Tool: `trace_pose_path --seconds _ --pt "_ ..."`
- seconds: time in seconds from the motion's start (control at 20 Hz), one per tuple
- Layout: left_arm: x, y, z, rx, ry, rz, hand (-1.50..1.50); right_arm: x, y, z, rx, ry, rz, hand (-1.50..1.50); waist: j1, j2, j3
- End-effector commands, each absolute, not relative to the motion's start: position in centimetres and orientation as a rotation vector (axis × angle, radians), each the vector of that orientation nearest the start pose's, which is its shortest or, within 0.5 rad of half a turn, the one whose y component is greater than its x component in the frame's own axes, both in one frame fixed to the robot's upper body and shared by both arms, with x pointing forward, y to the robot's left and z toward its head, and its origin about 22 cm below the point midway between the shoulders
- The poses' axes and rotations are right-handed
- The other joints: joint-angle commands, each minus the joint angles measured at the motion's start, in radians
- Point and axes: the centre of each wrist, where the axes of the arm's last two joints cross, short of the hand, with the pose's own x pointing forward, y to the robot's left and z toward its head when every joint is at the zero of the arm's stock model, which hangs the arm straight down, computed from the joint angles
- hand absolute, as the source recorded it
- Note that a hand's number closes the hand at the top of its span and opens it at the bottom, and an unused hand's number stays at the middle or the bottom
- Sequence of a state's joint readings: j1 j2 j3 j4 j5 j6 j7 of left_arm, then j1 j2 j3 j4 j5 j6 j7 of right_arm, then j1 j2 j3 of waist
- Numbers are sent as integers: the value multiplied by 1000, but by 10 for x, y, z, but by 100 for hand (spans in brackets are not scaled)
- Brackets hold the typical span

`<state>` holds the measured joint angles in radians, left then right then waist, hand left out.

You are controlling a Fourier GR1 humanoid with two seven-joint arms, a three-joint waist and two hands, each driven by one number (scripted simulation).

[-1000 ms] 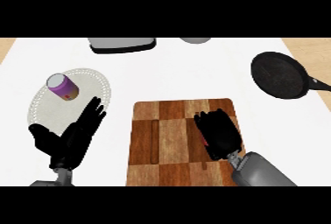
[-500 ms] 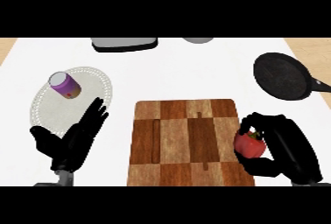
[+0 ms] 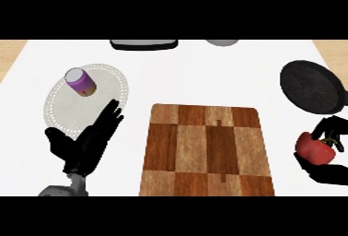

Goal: Pick the bell pepper from the cutting board and place it in the pan

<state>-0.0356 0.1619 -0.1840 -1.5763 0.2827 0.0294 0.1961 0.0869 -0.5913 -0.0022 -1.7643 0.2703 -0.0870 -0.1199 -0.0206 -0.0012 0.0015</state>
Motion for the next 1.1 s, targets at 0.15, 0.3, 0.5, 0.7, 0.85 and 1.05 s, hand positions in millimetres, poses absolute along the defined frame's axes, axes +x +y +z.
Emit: trace_pose_path --seconds 0.15,0.3,0.5,0.7,0.85,1.05 --pt "250 215 12 -227 -1373 -85 0 268 -405 71 -894 -1713 681 150 37 6 0" --pt "252 219 14 -232 -1359 -100 0 295 -396 44 -927 -1709 671 150 42 7 0" --pt "247 216 28 -240 -1372 -110 0 319 -422 54 -1039 -1723 554 150 51 7 1" --pt "253 213 11 -237 -1367 -109 0 330 -422 22 -1125 -1725 438 150 60 16 2" --pt "255 206 22 -260 -1381 -118 0 340 -430 19 -1114 -1735 382 150 65 16 3" --pt "262 216 14 -255 -1378 -115 0 347 -437 22 -1142 -1736 353 150 82 26 4"
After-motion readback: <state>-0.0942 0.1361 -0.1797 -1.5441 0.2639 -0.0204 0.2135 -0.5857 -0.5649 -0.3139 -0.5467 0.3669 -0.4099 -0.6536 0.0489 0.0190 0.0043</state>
